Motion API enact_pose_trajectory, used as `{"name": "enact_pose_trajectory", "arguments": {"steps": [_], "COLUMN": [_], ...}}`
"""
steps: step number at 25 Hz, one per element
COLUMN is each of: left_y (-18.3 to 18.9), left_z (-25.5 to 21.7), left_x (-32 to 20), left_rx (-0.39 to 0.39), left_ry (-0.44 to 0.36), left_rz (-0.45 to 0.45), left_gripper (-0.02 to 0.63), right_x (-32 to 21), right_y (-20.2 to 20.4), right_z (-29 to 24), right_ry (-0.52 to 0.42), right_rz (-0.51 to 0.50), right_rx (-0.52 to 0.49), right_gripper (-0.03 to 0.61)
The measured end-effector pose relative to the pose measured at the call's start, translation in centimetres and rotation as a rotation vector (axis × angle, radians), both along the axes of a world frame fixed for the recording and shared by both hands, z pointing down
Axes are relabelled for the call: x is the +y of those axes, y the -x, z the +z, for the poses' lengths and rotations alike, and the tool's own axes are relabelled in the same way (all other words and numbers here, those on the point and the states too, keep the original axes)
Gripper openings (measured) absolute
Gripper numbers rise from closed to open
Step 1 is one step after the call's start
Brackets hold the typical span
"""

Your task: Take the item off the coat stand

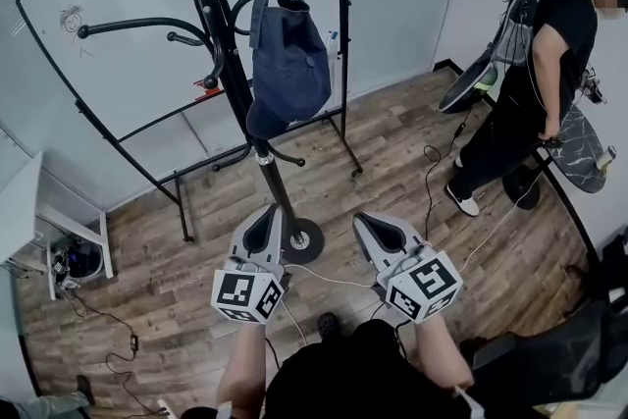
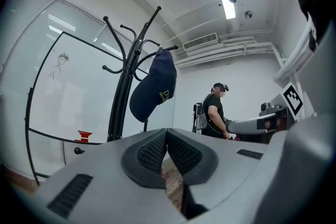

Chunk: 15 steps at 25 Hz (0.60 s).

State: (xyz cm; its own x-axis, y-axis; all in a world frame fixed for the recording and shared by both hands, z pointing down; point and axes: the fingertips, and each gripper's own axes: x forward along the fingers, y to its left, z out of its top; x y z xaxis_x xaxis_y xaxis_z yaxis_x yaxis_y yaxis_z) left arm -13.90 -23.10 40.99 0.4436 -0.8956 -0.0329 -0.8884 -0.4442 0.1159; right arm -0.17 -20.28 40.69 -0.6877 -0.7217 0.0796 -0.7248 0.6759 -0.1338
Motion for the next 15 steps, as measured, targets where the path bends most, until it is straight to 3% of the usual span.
{"name": "enact_pose_trajectory", "arguments": {"steps": [15], "left_y": [1.8], "left_z": [-1.7], "left_x": [-4.7], "left_rx": [-0.072], "left_ry": [-0.042], "left_rz": [-0.020], "left_gripper": [0.018], "right_x": [-3.4], "right_y": [1.7], "right_z": [-1.5], "right_ry": [-0.018], "right_rz": [-0.034], "right_rx": [-0.003], "right_gripper": [0.032]}}
